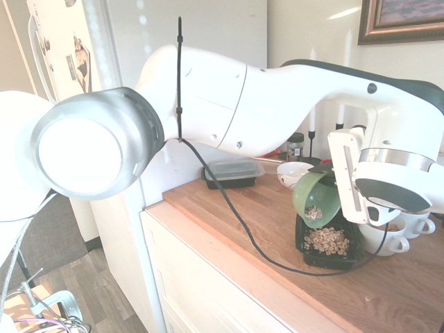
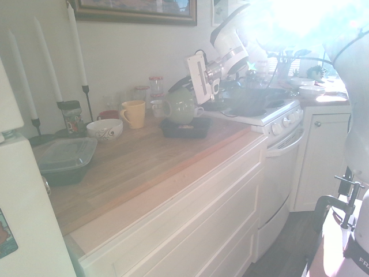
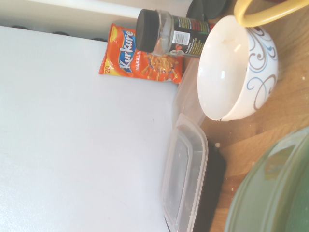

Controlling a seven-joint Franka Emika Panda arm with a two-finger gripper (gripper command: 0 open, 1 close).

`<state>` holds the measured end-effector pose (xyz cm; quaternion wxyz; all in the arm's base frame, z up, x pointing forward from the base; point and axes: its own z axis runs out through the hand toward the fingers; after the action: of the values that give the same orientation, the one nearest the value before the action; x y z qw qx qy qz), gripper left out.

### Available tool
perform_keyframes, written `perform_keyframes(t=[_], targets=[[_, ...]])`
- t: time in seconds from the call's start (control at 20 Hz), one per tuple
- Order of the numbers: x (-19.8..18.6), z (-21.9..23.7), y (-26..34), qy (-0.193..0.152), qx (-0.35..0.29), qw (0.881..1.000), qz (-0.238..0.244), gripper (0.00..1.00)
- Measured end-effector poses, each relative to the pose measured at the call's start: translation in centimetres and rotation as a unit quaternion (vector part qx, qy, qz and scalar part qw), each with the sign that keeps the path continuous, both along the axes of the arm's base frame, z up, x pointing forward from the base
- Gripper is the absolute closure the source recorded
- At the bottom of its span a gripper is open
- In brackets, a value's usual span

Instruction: Pour the cereal into the box

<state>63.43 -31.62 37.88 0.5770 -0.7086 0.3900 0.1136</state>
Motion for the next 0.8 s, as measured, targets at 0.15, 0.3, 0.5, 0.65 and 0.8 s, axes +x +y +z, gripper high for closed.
perform_keyframes(t=[0.15,0.3,0.5,0.65,0.8], targets=[[0.0,0.2,0.1,-0.003,-0.001,1.000,0.002,1.00],[0.2,2.3,1.3,-0.011,-0.023,1.000,0.013,1.00],[0.4,8.7,6.3,-0.013,-0.136,0.990,0.026,1.00],[0.2,12.2,11.8,0.003,-0.229,0.973,0.029,1.00],[0.1,13.0,16.8,0.017,-0.322,0.946,0.024,1.00]])
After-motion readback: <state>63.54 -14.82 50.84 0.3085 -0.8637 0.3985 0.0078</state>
